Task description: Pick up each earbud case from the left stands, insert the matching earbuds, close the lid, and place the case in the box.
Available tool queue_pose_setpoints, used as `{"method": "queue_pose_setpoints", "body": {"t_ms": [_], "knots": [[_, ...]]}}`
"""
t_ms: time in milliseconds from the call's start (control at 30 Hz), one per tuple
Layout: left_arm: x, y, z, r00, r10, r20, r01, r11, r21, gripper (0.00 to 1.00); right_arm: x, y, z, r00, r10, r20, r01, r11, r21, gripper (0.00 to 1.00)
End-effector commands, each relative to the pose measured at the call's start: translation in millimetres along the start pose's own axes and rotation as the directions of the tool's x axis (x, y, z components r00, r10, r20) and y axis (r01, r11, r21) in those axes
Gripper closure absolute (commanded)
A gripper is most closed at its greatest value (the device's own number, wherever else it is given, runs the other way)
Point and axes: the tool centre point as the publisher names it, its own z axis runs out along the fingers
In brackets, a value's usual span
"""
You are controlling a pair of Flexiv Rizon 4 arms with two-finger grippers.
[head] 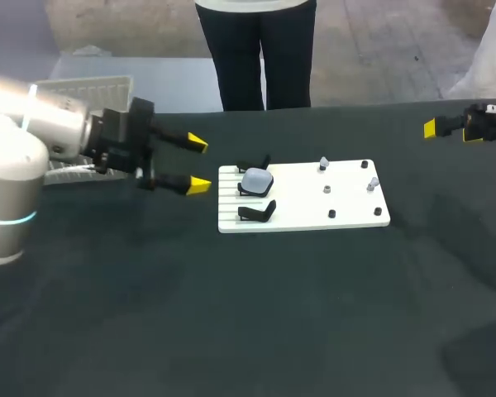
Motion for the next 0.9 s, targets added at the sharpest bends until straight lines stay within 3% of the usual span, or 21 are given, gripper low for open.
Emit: {"method": "queue_pose_setpoints", "body": {"t_ms": [33,267,900], "knots": [[2.7,13.5,39,1.0,0.001,-0.006,-0.001,0.999,0.033,0.0,0,0,0,1.0,0.0,0.0,0.0,1.0,0.0,0.0],[1.7,14.6,60,1.0,0.001,0.002,-0.001,0.999,0.049,0.0,0,0,0,1.0,0.0,0.0,0.0,1.0,0.0,0.0],[9.2,7.8,84,0.999,-0.021,0.034,0.019,0.998,0.068,0.0,0,0,0,1.0,0.0,0.0,0.0,1.0,0.0,0.0]]}}
